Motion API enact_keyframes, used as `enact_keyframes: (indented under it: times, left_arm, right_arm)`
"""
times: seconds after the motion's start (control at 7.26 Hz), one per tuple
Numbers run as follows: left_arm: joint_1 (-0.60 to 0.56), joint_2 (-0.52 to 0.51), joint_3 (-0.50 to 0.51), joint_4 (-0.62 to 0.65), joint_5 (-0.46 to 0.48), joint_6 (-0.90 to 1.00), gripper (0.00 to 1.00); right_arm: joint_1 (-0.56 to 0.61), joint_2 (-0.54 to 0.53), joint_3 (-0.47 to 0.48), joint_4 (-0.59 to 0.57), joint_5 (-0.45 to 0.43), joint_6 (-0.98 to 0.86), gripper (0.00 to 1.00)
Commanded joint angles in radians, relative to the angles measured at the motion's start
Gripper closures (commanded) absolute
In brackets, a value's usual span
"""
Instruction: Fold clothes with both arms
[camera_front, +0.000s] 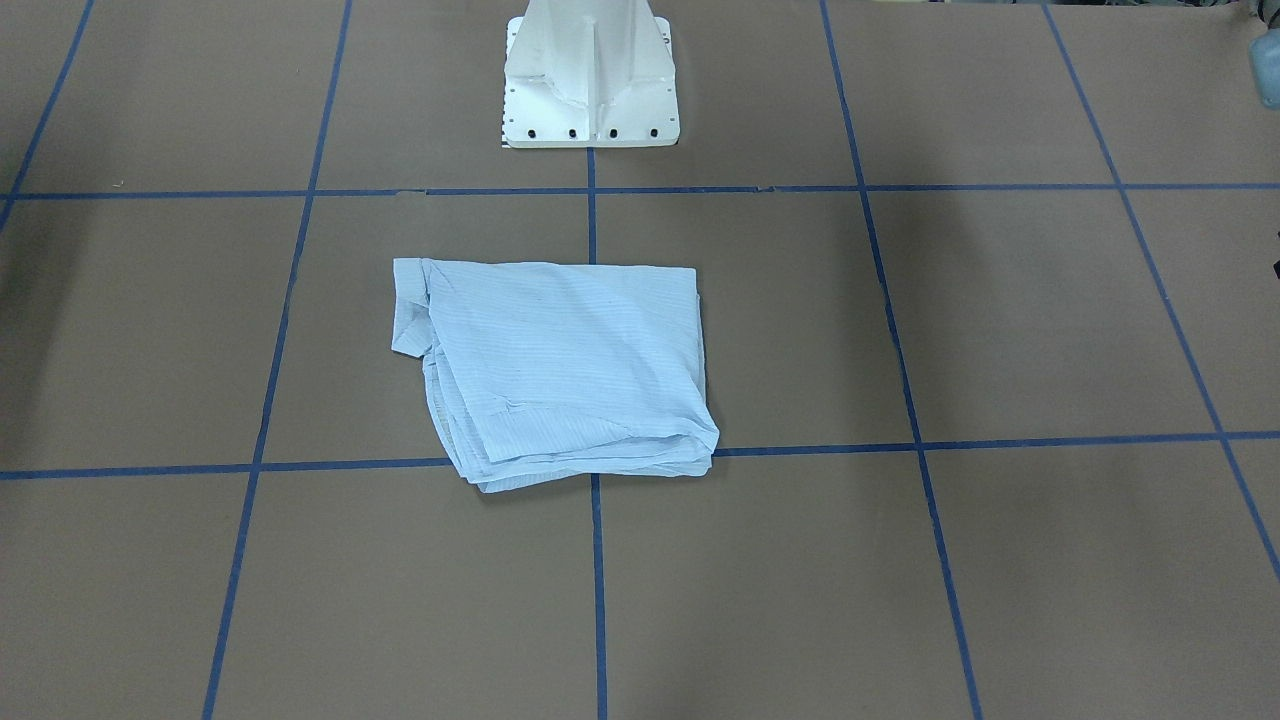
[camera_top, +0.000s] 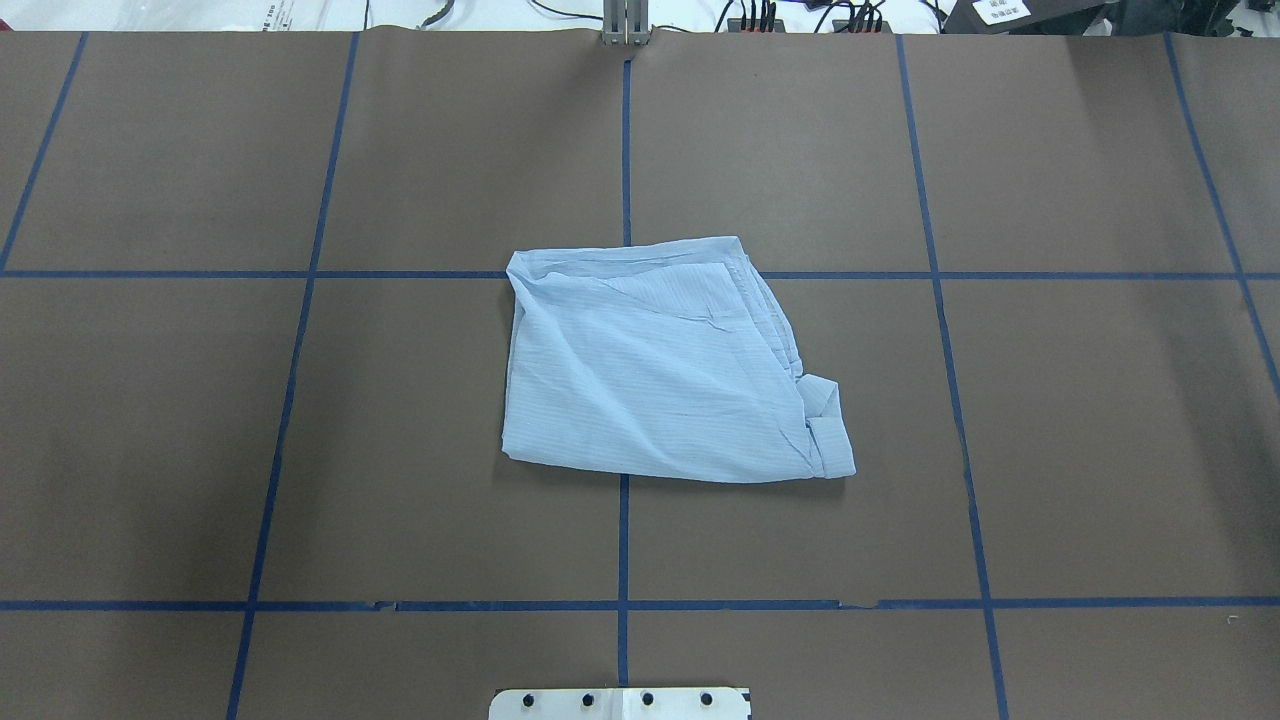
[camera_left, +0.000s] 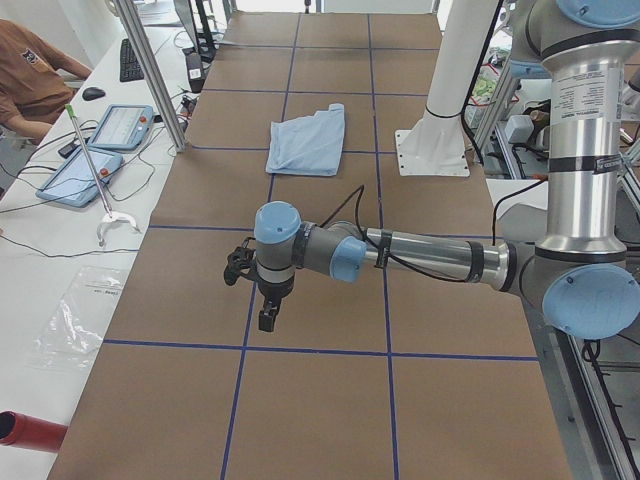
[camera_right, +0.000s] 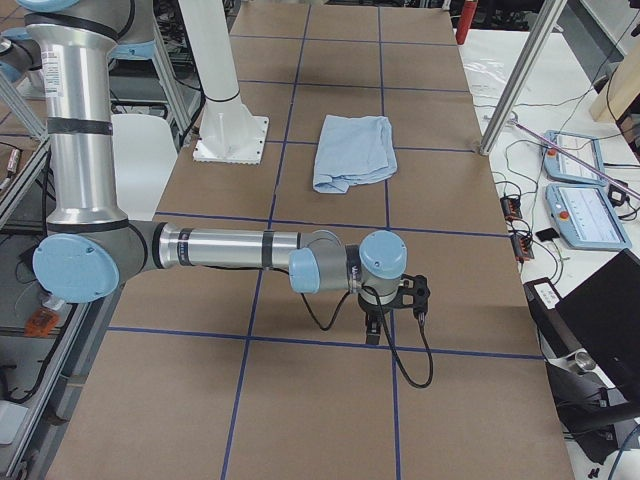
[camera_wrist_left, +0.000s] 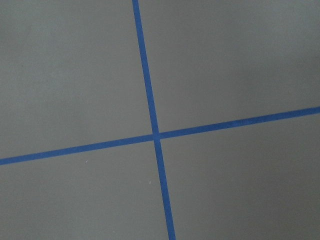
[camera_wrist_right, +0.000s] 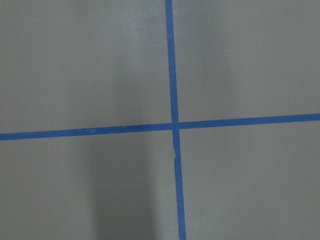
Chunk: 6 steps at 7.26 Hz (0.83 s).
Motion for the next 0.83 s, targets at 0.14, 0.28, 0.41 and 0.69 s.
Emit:
enact_keyframes:
  times: [0.14,0.28,0.41,0.69]
  left_arm:
    - [-0.055,0.004,0.093,0.020,-0.060,0.158,0.00]
    - [-0.068,0.004,0.102,0.015,-0.094,0.175,0.00]
    - [-0.070,0.004,0.101,0.015,-0.098,0.176,0.00]
    - [-0.072,0.001,0.095,0.015,-0.096,0.174,0.00]
  right_arm:
    - [0.034,-0.055,0.104,-0.125,0.005,-0.014,0.00]
    - [0.044,-0.061,0.102,-0.125,0.006,-0.017,0.00]
    - [0.048,-0.070,0.099,-0.125,0.008,-0.034,0.00]
    - [0.048,-0.111,0.093,-0.113,-0.006,-0.094,0.00]
